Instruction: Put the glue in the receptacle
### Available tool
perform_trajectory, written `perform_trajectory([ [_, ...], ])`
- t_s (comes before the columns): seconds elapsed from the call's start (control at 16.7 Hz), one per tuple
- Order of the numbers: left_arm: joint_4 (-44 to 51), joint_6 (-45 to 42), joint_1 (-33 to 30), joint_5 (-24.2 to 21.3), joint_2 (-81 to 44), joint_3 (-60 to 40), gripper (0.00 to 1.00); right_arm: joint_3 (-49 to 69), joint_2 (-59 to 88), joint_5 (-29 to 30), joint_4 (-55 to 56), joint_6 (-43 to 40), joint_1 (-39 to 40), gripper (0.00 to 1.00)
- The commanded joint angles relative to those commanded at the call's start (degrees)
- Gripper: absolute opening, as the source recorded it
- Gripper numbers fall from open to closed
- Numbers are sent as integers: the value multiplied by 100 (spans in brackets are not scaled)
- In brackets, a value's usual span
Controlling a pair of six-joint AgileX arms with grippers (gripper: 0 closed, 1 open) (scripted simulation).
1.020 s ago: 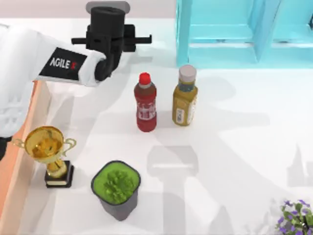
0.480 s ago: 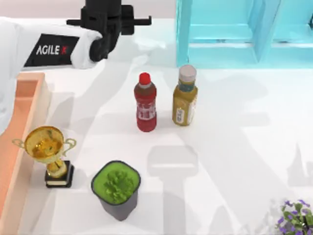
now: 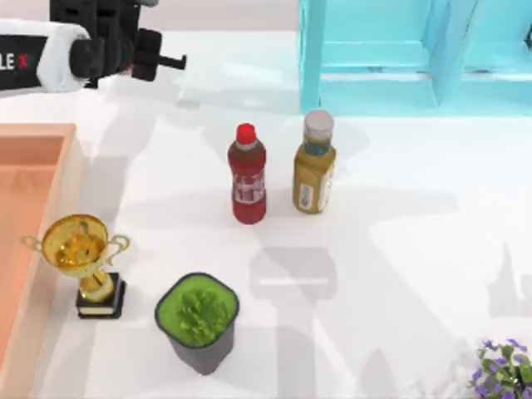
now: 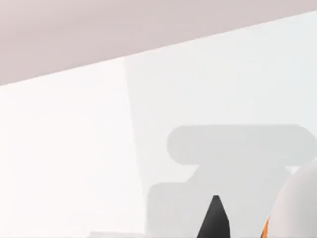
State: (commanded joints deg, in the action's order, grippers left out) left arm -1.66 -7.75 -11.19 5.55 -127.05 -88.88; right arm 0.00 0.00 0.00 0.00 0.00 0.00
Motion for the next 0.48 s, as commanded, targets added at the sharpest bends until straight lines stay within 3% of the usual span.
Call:
perform_trajectory([
  [0.24,1445,-2012,1158,-1400,733,237,0,0,0,0,0,0,0,100],
  [0.48,2942,-4502,2540,-3121,1426,608,0,0,0,0,0,0,0,100],
])
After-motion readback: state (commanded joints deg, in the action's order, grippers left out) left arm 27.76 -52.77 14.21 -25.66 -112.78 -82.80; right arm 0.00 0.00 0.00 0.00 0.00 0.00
